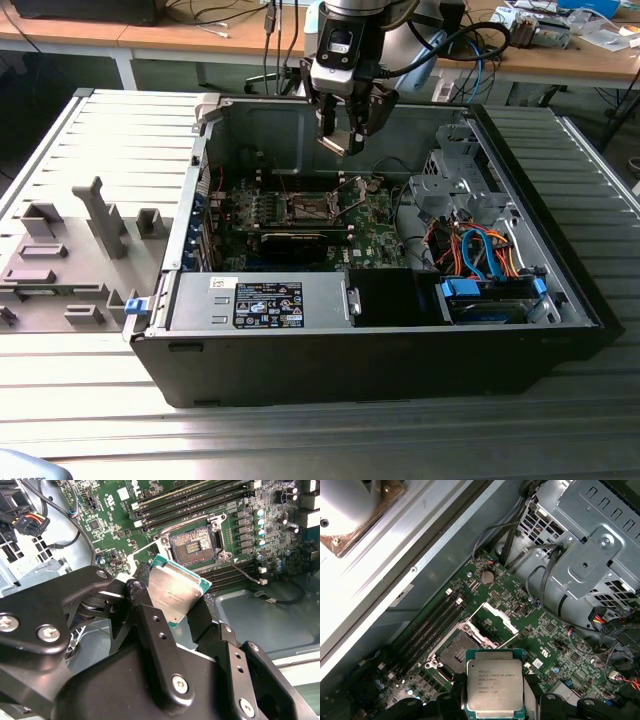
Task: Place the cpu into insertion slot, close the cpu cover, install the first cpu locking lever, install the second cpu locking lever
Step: 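Place the cpu into insertion slot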
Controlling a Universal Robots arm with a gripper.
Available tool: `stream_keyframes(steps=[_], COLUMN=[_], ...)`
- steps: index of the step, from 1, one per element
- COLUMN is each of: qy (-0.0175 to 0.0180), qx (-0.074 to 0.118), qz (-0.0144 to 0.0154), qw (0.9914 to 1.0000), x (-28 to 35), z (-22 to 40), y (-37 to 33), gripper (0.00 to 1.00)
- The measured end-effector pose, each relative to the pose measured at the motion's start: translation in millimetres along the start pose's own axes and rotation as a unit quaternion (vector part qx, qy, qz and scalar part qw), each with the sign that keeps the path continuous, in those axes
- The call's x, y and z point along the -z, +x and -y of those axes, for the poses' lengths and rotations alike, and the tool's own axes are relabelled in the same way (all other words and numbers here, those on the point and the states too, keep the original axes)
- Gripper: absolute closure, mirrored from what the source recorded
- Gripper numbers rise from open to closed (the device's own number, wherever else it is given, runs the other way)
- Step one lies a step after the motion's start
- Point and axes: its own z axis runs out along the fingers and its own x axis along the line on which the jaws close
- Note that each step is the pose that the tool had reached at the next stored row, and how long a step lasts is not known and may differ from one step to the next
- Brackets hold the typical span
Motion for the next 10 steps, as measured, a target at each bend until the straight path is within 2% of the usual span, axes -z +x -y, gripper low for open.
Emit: stream_keyframes(steps=[10], qy=[0.0001], qx=[-0.004], qz=[0.0001], qw=[0.99999], x=[0.0], z=[0.0], y=[0.0], gripper=[0.45])
